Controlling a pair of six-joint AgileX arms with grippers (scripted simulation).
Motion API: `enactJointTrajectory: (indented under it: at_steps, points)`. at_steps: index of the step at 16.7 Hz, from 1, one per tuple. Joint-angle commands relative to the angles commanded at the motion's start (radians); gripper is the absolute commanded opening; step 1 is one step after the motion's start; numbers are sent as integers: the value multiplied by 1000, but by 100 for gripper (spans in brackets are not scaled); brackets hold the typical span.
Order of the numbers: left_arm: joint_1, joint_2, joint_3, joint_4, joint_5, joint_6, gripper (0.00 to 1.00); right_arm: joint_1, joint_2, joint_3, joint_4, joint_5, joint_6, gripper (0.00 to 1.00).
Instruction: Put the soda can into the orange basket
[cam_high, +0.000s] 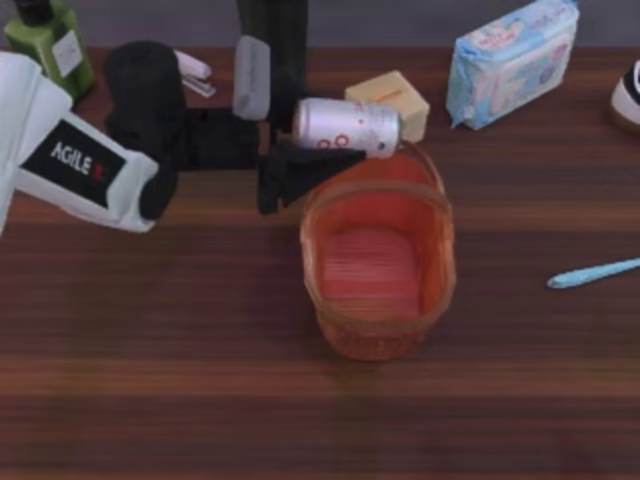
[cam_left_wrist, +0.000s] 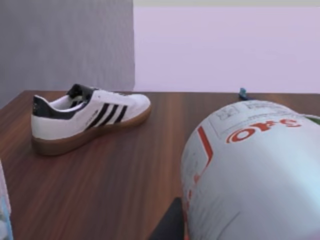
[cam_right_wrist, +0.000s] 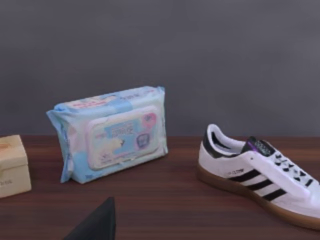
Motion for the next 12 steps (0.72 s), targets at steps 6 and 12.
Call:
enactJointTrajectory:
  at_steps: [6,12]
  points:
    - [0,0,0,0,0,0,90,0,0,0,0,0,0,100]
    - [0,0,0,0,0,0,100,0,0,0,0,0,0,100]
